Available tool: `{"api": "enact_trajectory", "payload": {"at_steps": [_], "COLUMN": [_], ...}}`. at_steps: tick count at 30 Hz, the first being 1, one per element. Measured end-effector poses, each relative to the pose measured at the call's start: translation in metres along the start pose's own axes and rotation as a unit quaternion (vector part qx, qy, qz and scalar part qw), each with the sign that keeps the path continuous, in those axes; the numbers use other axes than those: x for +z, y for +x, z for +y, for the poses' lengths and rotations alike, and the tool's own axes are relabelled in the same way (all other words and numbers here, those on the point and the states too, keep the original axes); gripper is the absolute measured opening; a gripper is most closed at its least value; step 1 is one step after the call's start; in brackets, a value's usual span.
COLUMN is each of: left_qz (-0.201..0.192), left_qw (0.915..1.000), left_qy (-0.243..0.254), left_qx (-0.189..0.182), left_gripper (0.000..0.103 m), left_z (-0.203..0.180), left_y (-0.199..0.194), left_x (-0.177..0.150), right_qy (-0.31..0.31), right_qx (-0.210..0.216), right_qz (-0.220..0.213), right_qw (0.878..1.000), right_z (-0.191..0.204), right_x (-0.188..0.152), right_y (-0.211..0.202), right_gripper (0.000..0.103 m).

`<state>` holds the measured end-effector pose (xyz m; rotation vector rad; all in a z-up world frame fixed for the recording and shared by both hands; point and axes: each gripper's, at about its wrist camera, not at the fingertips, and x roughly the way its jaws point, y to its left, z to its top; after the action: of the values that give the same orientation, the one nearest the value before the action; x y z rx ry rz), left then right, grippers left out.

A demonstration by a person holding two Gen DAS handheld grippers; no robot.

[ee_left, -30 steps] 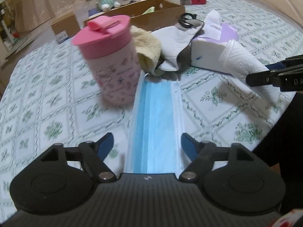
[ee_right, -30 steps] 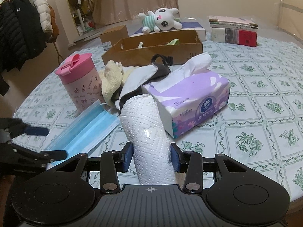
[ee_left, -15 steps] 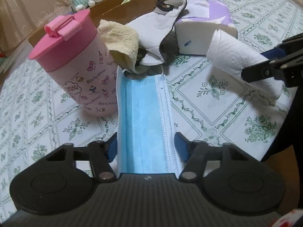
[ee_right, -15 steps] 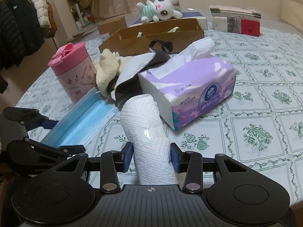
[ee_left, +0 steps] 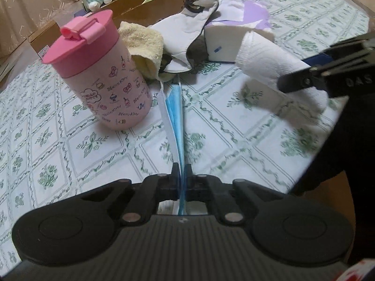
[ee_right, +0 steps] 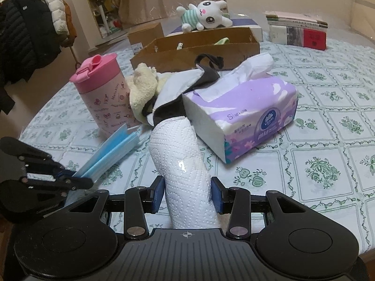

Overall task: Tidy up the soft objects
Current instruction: 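Lift the mask and paper towel roll with both grippers over the cardboard box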

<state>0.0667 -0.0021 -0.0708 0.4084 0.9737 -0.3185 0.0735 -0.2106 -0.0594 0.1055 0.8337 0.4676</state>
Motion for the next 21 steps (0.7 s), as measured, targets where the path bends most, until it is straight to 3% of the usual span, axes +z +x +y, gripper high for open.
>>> {"api": "enact_trajectory", "payload": {"at_steps": [12,21], "left_qz": [-0.035,-0.08], "left_qw": [0.9992,0.9948], "left_qy": [-0.007,-0.056], "left_qx": [-0.018,-0.031], "left_gripper": [0.002,0.002], "left_z": [-0.003,0.009], "left_y": [-0.059,-0.081], "left_x": [-0.013,0.002], "right_qy": [-0.001,0.03], "right_qx": [0.014,0.027], "right_qz": [-0.018,-0.033], "right_qw": [1.0,0.999], "right_z": [0.018,0.016], "right_x": [0.003,0.009], "right_y": [-0.019,-0.035], "right_gripper": [0.042,0.042]}}
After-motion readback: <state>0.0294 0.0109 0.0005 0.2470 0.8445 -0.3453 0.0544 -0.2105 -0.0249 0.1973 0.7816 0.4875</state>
